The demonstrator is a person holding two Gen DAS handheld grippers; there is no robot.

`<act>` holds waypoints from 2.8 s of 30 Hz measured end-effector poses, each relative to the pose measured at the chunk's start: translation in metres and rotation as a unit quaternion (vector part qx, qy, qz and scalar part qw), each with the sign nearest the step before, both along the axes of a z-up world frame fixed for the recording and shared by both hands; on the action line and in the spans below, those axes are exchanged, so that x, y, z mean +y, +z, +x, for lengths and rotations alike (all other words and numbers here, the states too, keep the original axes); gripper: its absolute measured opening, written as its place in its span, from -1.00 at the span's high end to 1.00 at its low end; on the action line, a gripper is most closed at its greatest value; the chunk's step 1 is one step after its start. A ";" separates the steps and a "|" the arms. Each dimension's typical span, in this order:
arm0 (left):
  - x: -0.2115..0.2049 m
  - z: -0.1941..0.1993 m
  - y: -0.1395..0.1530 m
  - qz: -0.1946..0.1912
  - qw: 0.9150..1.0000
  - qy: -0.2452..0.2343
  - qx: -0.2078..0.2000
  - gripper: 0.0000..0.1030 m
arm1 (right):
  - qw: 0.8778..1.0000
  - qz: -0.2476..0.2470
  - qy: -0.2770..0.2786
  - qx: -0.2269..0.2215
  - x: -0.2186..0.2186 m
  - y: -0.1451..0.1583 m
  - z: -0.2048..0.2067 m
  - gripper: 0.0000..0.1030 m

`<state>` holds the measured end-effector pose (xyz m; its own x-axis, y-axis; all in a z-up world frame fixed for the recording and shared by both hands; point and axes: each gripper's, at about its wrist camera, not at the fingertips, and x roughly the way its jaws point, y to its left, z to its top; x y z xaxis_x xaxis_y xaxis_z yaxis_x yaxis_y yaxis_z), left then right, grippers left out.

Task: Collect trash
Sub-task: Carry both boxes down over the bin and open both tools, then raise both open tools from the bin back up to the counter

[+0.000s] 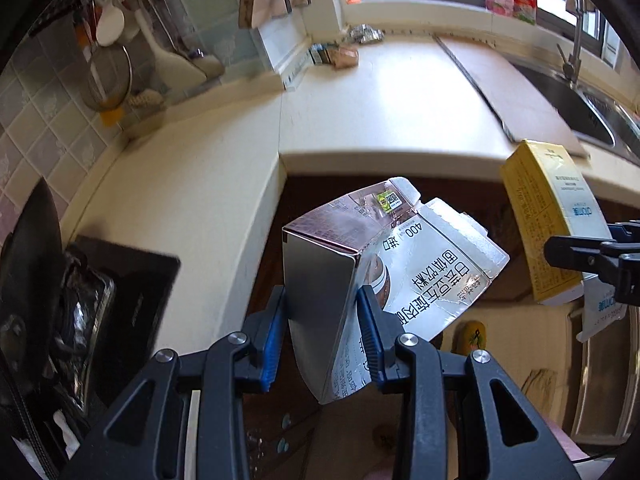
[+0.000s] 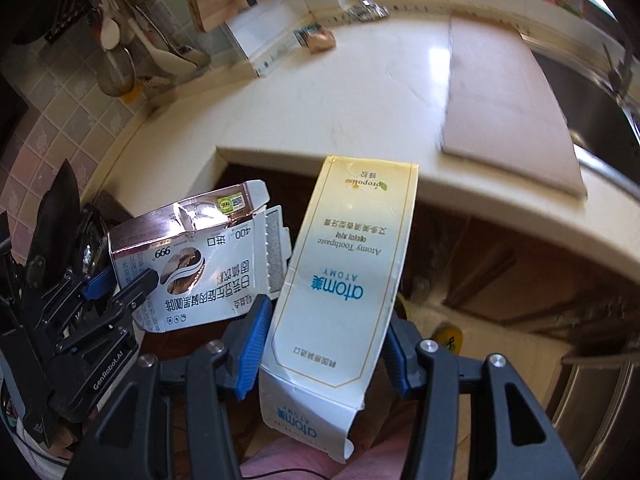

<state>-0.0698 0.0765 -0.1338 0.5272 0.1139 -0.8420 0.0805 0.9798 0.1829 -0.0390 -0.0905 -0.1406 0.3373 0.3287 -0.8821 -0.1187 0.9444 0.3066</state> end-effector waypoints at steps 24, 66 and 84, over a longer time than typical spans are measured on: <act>-0.032 0.032 -0.262 -0.019 0.986 0.013 0.165 0.35 | 0.986 -0.075 0.067 0.136 -0.002 -0.244 -0.008 -0.02; -0.015 0.071 -0.403 -0.074 0.976 0.009 0.204 -0.90 | 0.984 -0.075 0.097 0.129 0.031 -0.406 0.042 -0.17; -0.017 0.052 -0.252 -0.143 0.971 0.002 0.189 -0.90 | 0.992 -0.038 0.020 0.115 0.004 -0.252 0.018 -0.17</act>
